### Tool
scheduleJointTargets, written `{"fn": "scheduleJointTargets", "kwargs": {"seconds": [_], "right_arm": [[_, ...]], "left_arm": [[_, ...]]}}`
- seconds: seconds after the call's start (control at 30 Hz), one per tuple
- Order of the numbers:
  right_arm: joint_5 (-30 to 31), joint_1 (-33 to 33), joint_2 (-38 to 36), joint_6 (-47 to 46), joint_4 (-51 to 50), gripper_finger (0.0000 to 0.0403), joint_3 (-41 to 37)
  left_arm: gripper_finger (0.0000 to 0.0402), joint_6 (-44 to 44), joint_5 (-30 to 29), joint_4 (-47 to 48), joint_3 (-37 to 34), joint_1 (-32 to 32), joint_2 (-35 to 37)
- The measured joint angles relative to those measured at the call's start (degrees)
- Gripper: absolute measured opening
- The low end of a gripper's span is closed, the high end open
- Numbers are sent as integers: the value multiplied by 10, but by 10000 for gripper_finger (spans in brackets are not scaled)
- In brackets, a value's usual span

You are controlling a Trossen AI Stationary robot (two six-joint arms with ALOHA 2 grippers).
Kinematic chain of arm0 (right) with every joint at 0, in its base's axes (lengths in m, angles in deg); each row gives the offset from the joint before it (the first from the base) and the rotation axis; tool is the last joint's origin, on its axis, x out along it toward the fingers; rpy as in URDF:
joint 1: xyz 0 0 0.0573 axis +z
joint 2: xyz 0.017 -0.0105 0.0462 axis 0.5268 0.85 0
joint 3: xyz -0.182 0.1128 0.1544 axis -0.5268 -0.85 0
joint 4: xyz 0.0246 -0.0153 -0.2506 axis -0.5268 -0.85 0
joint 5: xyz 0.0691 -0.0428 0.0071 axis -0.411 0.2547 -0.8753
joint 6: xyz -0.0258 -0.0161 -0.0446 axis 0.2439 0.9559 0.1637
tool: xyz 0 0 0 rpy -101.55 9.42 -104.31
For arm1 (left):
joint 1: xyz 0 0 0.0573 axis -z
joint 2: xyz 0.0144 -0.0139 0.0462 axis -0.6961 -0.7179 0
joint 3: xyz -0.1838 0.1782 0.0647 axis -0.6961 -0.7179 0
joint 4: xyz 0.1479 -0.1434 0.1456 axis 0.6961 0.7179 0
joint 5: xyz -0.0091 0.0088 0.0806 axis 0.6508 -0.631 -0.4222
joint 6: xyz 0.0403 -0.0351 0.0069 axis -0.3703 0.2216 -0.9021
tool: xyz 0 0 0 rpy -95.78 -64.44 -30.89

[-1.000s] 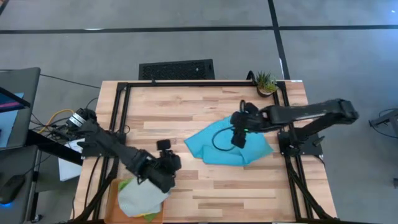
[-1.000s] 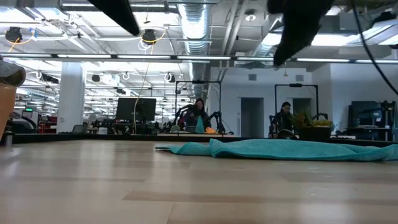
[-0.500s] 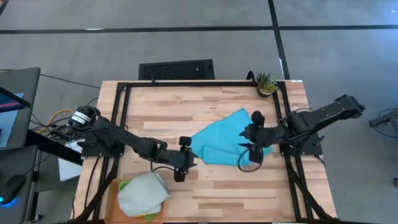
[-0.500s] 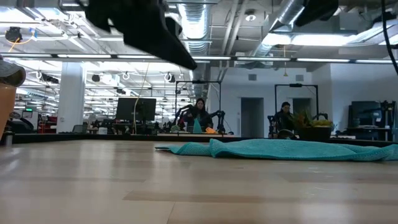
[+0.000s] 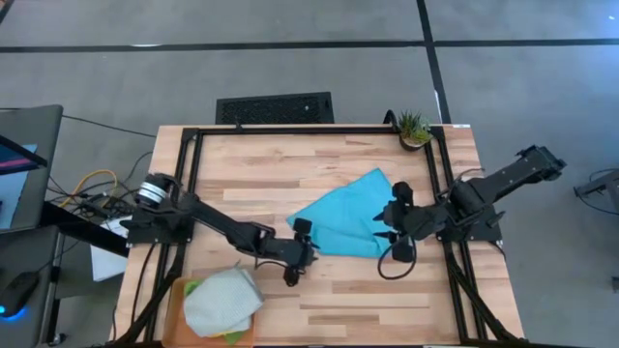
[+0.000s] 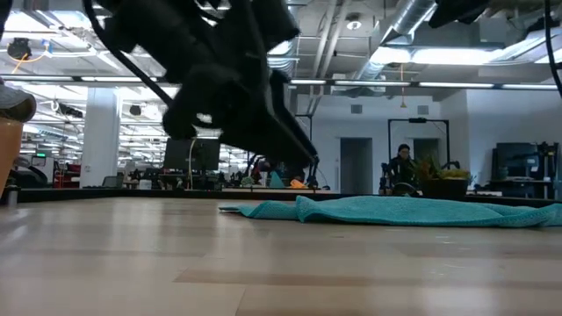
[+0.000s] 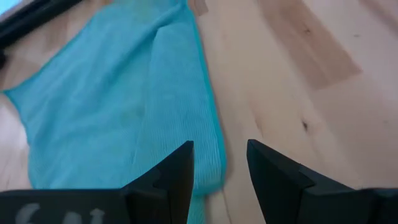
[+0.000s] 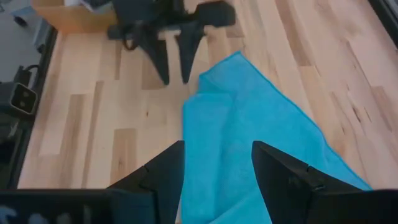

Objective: Fold microfiber towels
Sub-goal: Fold the blue towel

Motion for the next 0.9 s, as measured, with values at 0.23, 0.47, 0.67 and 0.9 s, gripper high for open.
{"fn": "scheduleJointTargets", "kwargs": {"seconds": [0.23,0.47,0.67,0.9], "right_arm": [[1,0,0,-1,0,212,0],[1,0,0,-2,0,211,0],[-1,0,0,-1,-1,211,0],[-1,0,0,-1,-4,211,0]], "left_arm": [[142,-25,12,0,42,-4,-64],[142,-5,-4,18,40,-20,-84],[141,10,-15,15,44,-24,-105],[108,15,-17,24,42,-22,-96]]}}
